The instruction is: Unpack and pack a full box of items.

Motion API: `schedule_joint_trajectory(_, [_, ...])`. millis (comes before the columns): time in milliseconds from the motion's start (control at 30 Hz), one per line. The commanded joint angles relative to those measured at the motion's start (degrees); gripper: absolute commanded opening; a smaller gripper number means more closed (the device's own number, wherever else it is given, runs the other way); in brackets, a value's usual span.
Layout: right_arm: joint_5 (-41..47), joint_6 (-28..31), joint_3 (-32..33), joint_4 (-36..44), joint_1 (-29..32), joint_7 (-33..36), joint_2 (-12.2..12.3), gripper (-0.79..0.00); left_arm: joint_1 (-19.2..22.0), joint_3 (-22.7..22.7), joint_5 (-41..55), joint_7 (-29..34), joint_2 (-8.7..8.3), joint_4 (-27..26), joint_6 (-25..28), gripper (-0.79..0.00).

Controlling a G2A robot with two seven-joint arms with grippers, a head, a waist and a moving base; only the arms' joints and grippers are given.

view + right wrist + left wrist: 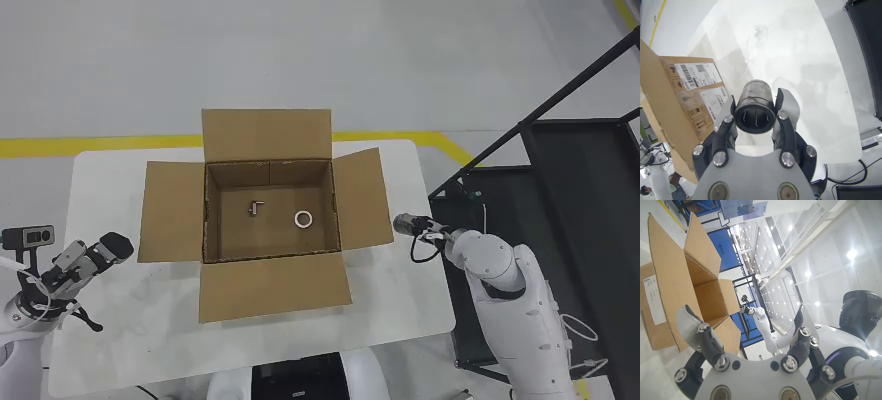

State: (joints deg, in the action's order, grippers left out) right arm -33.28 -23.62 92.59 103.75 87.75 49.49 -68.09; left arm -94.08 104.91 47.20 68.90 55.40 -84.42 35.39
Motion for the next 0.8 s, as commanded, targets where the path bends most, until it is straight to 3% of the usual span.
schedule_joint_trajectory(0, [-1.5, -0.3, -1.7, -3.1, -3.1, 0.3, 0.0, -0.785, 0.0, 0.0, 0.0, 0.0, 0.0, 0.0, 0.0, 0.0])
schedule_joint_trajectory(367, [-7.5, -6.3, -8.7, -15.9, -12.9, -0.3, -0.4, -0.785, 0.0, 0.0, 0.0, 0.0, 0.0, 0.0, 0.0, 0.0])
schedule_joint_trajectory(767, [-8.3, -13.0, -13.3, -24.3, -18.5, 0.4, -1.2, -0.785, 0.0, 0.0, 0.0, 0.0, 0.0, 0.0, 0.0, 0.0])
